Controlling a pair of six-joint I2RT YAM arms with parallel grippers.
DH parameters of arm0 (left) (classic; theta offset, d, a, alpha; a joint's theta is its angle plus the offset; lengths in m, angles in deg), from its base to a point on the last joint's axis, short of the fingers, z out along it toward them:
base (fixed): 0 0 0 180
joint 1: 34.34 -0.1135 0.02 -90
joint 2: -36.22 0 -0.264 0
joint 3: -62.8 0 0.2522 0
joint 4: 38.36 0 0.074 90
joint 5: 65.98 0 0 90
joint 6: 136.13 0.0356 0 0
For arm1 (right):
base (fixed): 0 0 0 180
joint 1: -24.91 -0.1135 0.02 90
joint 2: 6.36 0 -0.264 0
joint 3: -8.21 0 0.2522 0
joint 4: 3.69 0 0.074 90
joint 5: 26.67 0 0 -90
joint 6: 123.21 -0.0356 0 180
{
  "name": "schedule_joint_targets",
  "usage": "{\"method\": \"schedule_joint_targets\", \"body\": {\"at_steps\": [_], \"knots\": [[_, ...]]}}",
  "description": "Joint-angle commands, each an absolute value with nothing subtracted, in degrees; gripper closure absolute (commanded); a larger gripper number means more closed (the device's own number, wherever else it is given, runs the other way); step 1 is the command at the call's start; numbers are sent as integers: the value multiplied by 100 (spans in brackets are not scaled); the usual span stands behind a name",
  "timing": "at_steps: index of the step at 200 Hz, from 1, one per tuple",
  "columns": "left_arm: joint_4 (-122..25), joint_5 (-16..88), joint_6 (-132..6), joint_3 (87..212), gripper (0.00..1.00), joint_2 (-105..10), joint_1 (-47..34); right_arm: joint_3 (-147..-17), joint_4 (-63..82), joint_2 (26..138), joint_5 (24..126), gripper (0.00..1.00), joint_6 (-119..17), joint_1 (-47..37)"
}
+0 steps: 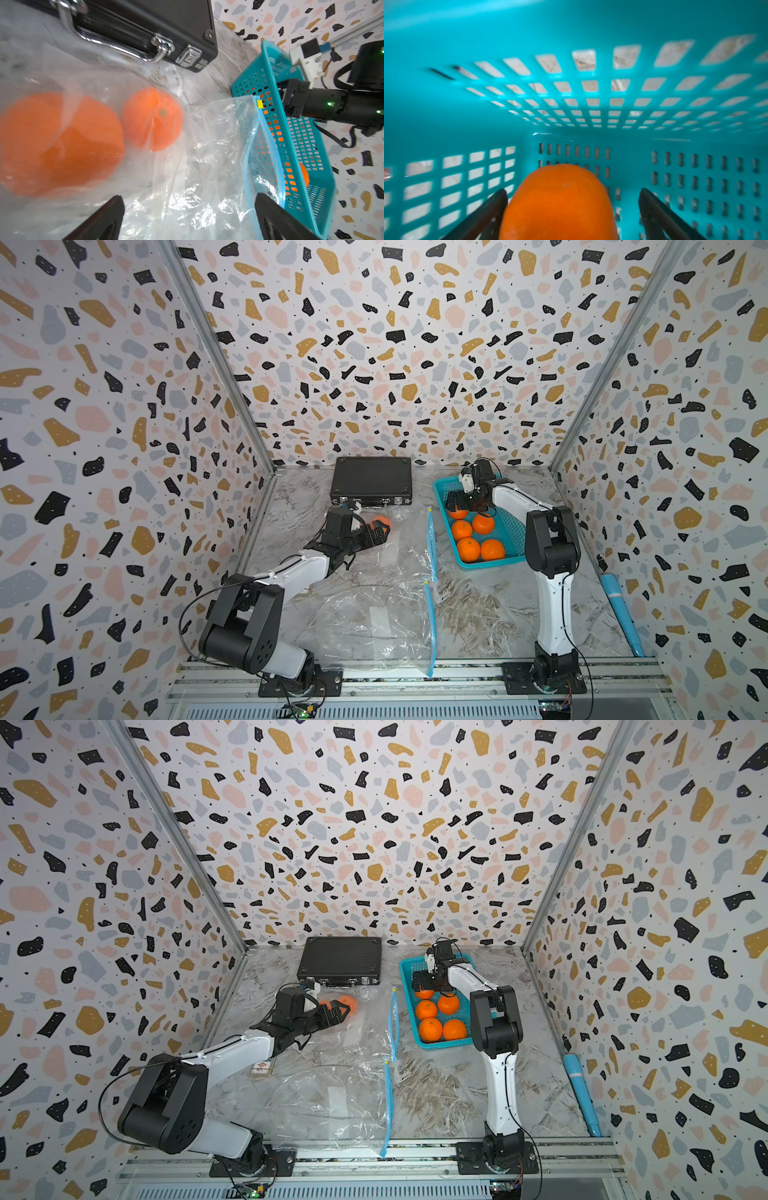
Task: Open the zip-top bag and take out the orange
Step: Place the orange in the basket, then pick up the orange from the zipper food storage bag.
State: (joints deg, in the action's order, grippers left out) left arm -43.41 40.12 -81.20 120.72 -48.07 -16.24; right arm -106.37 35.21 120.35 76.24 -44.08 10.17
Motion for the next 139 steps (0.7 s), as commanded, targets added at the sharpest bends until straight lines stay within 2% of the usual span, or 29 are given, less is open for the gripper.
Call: {"method": "schedule_joint_targets", "body": {"at_steps": [1,12,49,61,75,101,111,123,132,139], "knots": [[-4549,3664,-7660,12506,1,-5003,-1615,-10464,3471,11247,7757,0,-4347,993],[-4757,3730,-7515,12775,0,-5255,-1611,-10110,3207,10935,7762,0,-4340,965],[-4775,3618,-7389,13081,16,-5890,-1584,-9469,3127,10031,7799,0,-4327,793],[-4977,3466,-7338,13199,27,-6048,-1583,-9323,3266,9733,7874,0,-4225,636],[-5236,3173,-7307,13316,47,-6186,-1582,-8868,3076,9268,8022,1,-4156,361],[-5574,2641,-7174,13417,56,-6288,-1626,-8021,2719,8605,8277,22,-3958,-291],[-5589,2620,-7145,13397,64,-6259,-1667,-7800,2616,8510,8251,26,-3844,-535],[-5524,2696,-7190,13295,79,-6210,-1771,-7731,2638,8568,8429,34,-3791,-669],[-5396,2825,-7241,13184,81,-6180,-1862,-7701,2575,8674,8641,43,-3795,-703],[-5276,2930,-7296,13090,88,-6169,-1930,-7722,2567,8757,8659,47,-3832,-743]]}}
